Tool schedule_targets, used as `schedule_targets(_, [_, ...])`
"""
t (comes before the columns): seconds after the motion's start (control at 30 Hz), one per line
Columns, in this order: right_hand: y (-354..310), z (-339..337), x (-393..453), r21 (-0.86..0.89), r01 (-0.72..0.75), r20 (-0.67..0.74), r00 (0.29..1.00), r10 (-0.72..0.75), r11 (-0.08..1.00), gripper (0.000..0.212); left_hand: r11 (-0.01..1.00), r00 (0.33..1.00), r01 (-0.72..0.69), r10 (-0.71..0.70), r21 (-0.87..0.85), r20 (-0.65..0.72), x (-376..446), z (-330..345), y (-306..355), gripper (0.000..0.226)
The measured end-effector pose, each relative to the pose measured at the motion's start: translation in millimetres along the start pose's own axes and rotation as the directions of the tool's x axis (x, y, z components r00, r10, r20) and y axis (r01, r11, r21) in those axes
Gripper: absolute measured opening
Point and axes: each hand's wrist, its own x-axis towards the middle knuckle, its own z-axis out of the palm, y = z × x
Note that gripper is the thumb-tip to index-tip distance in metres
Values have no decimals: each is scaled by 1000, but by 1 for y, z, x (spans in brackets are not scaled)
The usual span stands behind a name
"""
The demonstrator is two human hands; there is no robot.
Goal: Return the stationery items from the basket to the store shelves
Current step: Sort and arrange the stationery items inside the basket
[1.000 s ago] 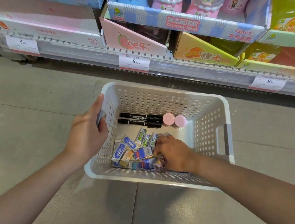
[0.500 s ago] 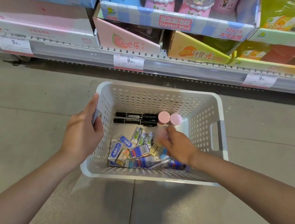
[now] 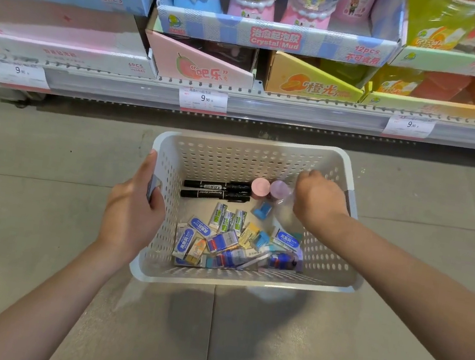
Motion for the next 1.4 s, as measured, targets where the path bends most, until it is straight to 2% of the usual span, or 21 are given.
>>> schedule_targets(0.1, [-4, 1, 7, -139, 35, 13, 999, -33, 990, 34, 1000, 1000, -13, 13, 3, 0, 1, -1, 0, 57])
schedule_targets(0.2, [-4, 4, 18, -271, 65, -3, 998, -68, 960, 27, 1000, 1000, -17, 17, -2, 4, 1, 0, 0, 57])
schedule_targets(0.4, [-5, 14, 26, -349, 96, 4, 995, -101, 932, 22, 1000, 1000, -14, 14, 2, 5, 0, -1, -1, 57])
schedule_targets(0.83, [-6, 15, 29, -229, 162, 110, 984, -140, 960, 25, 1000, 1000, -6, 6, 16, 5, 2, 1, -4, 58])
schedule_targets(0.93, [-7, 15, 30, -175, 157, 99, 985, -142, 972, 27, 1000, 1000, -13, 13, 9, 10, 1, 1, -4, 58])
schedule_targets(1.17, [-7, 12, 31, -246, 149, 117, 985, -123, 958, 25, 1000, 1000, -11, 11, 9, 12, 2, 1, -6, 59])
schedule_targets(1.3, [-10, 4, 26, -229, 141, 172, 980, -102, 963, 24, 1000, 1000, -5, 5, 9, 6, 2, 2, -5, 59])
schedule_targets(1.4, [-19, -7, 12, -305, 170, 215, 971, -106, 937, 30, 1000, 1000, -12, 12, 0, 3, 1, 2, -4, 59])
